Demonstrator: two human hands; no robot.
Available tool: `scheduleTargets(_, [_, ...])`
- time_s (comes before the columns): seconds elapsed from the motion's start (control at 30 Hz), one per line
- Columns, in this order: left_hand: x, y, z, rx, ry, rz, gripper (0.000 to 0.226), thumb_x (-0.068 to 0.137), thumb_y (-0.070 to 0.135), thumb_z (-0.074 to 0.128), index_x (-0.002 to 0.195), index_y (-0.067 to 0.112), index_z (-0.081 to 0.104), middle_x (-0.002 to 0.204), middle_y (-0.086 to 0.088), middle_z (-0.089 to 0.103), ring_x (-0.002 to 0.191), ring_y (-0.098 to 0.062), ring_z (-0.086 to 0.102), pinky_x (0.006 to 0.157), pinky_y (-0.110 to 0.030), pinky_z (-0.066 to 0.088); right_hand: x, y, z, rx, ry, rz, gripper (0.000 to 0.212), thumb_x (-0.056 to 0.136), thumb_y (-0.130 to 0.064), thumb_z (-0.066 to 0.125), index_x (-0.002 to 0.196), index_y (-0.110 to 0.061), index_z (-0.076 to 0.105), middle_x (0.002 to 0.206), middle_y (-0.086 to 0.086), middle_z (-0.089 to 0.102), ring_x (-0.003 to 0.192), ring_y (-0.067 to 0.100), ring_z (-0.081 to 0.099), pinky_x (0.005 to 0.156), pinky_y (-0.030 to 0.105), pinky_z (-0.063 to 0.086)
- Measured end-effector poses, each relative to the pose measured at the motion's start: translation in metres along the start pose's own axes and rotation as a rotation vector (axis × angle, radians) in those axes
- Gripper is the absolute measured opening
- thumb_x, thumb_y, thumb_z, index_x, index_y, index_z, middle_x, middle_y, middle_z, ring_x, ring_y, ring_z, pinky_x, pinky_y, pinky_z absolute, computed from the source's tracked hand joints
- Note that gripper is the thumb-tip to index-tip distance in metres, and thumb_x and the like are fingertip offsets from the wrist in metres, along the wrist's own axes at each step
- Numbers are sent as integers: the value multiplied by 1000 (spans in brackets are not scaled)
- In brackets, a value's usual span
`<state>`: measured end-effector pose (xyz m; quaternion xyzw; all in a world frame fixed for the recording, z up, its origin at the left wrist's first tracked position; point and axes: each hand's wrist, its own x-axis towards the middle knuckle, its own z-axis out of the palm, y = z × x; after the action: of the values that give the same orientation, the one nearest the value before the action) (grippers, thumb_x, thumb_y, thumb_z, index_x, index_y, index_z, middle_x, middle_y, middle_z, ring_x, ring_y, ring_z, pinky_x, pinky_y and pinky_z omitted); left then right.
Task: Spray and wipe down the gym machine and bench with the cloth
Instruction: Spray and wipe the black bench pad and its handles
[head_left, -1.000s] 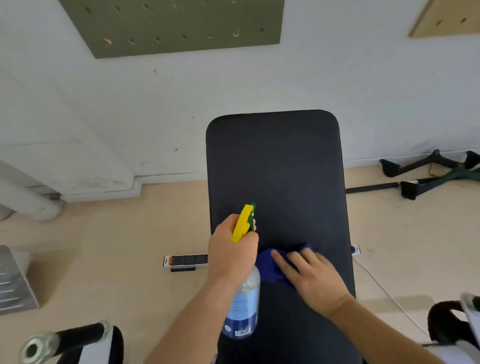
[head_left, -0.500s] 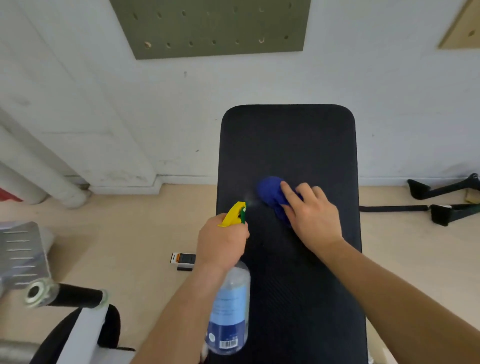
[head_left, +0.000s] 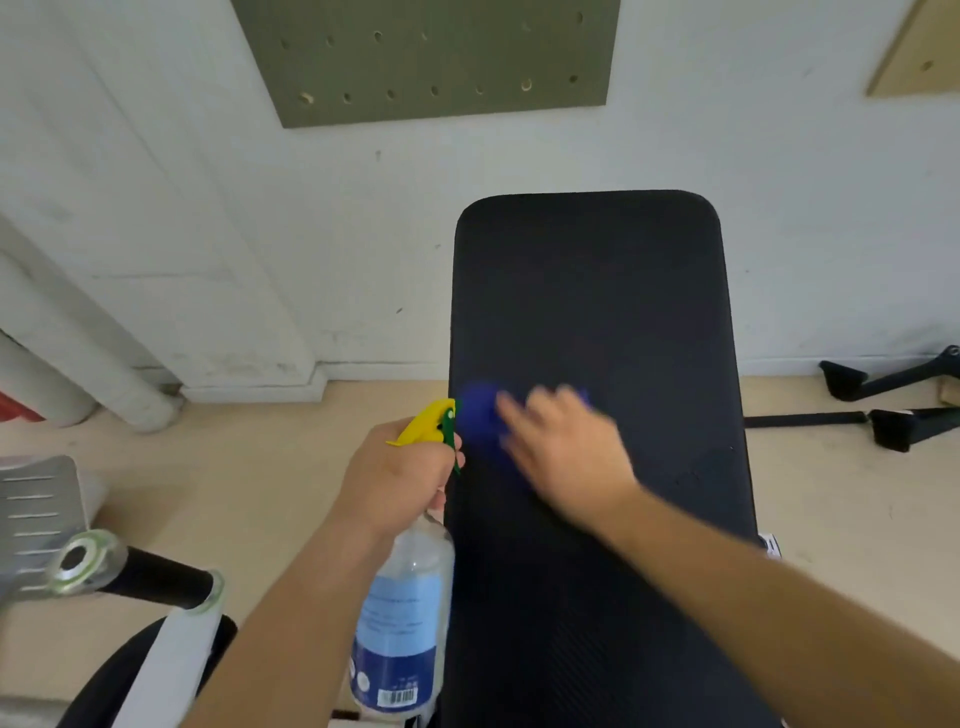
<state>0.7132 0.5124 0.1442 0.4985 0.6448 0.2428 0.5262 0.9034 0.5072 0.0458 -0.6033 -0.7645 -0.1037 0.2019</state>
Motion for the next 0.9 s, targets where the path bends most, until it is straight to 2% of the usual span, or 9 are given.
scheduleTargets(0.07, [2, 8, -4, 11, -20, 12, 36, 59, 8, 54, 88, 6, 75, 92, -11, 79, 62, -21, 57, 59, -27, 46, -56, -14, 6, -1, -50, -287, 43, 97, -41, 52, 131, -17, 61, 95, 1, 58, 78, 24, 56, 57, 36, 49])
scheduleTargets(0.13, [4, 15, -4, 38, -50, 29, 29, 73, -3, 53, 91, 5, 75, 95, -11, 78, 54, -17, 50, 50, -20, 43, -47, 9, 2, -66, -56, -420, 43, 95, -41, 55, 131, -20, 63, 95, 0, 59, 78, 22, 55, 57, 34, 48])
scheduleTargets(0.2, [8, 18, -1, 55, -48, 49, 31, 77, -7, 51, 91, 7, 75, 98, -11, 78, 53, -15, 49, 42, -14, 40, 4, 41, -5, -152, 53, -306, 41, 91, -39, 61, 129, -22, 65, 95, 4, 60, 80, 27, 57, 52, 35, 50])
scheduleTargets(0.33, [13, 16, 9, 51, -43, 62, 31, 78, -7, 50, 97, 2, 74, 102, -13, 78, 58, -15, 51, 38, -12, 38, 89, 94, -31, -165, 100, 217, 41, 98, -44, 55, 137, -33, 56, 110, 6, 55, 102, 32, 54, 64, 37, 48])
scheduleTargets(0.4, [17, 15, 15, 30, -45, 72, 31, 80, -7, 50, 95, 3, 74, 103, -14, 78, 57, -11, 54, 37, -12, 39, 89, 88, -25, -168, 152, 276, 42, 98, -43, 51, 137, -30, 56, 109, 8, 56, 97, 32, 55, 62, 37, 44])
scheduleTargets(0.5, [20, 14, 18, -23, -26, 98, 31, 80, -9, 49, 87, 10, 72, 95, -12, 77, 43, -2, 54, 38, -12, 39, 39, 39, -3, -105, 195, 86, 42, 92, -41, 49, 127, -24, 65, 95, 7, 58, 78, 32, 59, 54, 36, 46])
scheduleTargets(0.63, [20, 6, 17, 23, -55, 120, 32, 79, -10, 49, 88, 8, 73, 87, -8, 75, 52, -9, 54, 41, -13, 40, -2, 23, 4, -65, 74, -186, 43, 94, -46, 46, 128, -27, 66, 94, 2, 59, 74, 24, 56, 51, 31, 41])
scheduleTargets(0.73, [16, 5, 23, 72, -122, 147, 33, 80, -11, 48, 92, 7, 74, 98, -15, 78, 64, -8, 63, 51, -19, 47, 32, 59, -12, -156, 132, 30, 43, 96, -48, 47, 135, -35, 59, 104, 2, 57, 91, 26, 57, 56, 33, 44])
scheduleTargets(0.9, [15, 23, 46, 161, -220, 189, 33, 81, -12, 47, 89, 10, 70, 97, -13, 75, 55, -5, 65, 49, -17, 48, 48, 121, -48, -194, 116, 450, 35, 102, -45, 44, 136, -38, 51, 115, 7, 50, 107, 31, 54, 71, 36, 38])
